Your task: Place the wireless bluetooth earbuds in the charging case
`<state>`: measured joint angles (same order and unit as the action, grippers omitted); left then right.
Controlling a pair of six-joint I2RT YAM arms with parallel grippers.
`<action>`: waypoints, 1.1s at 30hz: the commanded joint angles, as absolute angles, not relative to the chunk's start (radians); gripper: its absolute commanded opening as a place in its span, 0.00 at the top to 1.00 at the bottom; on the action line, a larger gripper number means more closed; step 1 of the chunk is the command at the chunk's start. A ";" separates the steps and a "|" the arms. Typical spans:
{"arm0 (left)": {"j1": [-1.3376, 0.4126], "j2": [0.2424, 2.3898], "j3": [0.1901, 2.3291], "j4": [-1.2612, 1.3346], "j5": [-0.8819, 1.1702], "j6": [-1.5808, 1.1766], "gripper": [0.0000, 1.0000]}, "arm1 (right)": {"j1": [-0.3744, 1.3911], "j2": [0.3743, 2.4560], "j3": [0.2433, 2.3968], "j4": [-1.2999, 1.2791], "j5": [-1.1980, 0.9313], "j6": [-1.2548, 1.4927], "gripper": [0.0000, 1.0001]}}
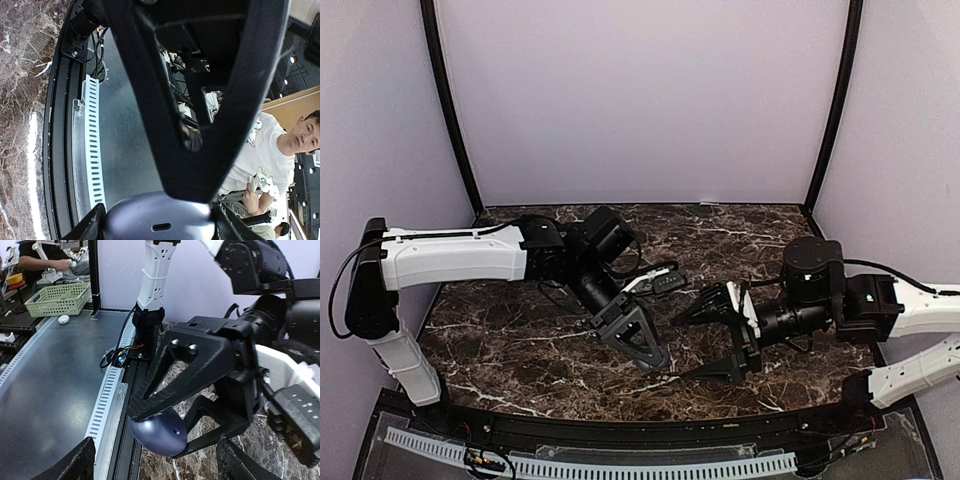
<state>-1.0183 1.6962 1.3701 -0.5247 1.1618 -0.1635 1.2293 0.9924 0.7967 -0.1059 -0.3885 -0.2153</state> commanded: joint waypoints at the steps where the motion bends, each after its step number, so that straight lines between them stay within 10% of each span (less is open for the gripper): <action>1: -1.023 1.695 1.402 -0.501 1.216 -0.181 0.62 | 1.295 1.025 0.836 -0.173 -0.310 -0.282 0.20; 12: -1.032 1.726 1.421 -0.510 1.232 -0.183 0.62 | 1.347 1.117 0.883 -0.204 -0.211 -0.338 0.28; 27: -1.032 1.761 1.428 -0.481 1.296 -0.207 0.61 | 1.400 1.146 0.916 -0.244 -0.109 -0.377 0.82; 33: -1.032 1.727 1.432 -0.479 1.281 -0.164 0.34 | 1.400 1.122 0.895 -0.218 -0.111 -0.350 0.95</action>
<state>-1.0275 1.7763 1.4017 -0.5236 1.2747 -0.2073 1.3941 1.1355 0.8955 -0.2558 -0.1154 -0.3901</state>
